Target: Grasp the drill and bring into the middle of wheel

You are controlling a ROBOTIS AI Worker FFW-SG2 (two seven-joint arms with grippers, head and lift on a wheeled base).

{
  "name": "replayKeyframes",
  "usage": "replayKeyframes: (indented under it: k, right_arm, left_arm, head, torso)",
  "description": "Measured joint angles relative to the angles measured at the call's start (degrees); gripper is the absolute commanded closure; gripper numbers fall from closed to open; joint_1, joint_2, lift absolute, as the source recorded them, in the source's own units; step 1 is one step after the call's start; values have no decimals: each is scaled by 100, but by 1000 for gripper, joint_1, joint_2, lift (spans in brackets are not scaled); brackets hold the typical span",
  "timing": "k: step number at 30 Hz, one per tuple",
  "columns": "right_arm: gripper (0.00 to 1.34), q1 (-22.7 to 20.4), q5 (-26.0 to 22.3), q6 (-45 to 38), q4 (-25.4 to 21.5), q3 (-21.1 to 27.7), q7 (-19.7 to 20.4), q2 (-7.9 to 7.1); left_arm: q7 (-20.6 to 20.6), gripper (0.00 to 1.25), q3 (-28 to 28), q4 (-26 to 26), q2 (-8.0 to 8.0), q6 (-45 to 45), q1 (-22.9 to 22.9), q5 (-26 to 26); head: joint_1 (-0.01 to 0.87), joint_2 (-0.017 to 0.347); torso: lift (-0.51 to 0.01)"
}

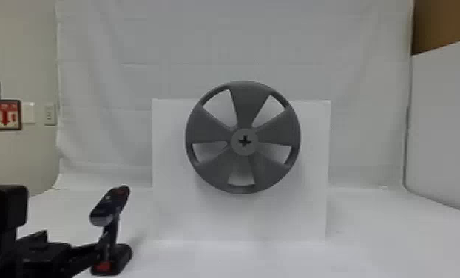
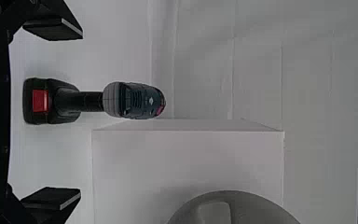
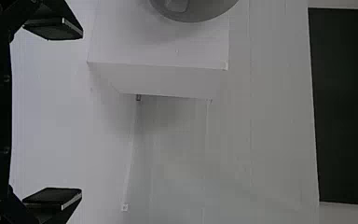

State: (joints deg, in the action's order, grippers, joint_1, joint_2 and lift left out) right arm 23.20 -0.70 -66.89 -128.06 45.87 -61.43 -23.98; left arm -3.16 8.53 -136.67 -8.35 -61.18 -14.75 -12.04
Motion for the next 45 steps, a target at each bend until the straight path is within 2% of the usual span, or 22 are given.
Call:
replayKeyframes:
  k: [23,31,38,45]
  right_arm:
    - [111,18,-9,-17,0,-20,0,-26]
    - [111,23,1,-17,0,-34,0,-12]
    - [111,32,8,-17,0,-50,0,-3]
    - [111,33,9,-17,0,-52,0,16]
  left_arm:
    - [68,99,-48,0,10,-7,7,5]
    - [253,99,-122,25,20,-8,29,53]
    - [266,99,-195,286,69,139,-4,20]
    - [264,99,-286,833,95,591,-88,-97]
  head:
    - [54,31]
    - [54,31]
    - [54,31]
    - [54,31]
  torso:
    - [-403]
    - [-403]
    - [-403]
    - [-403]
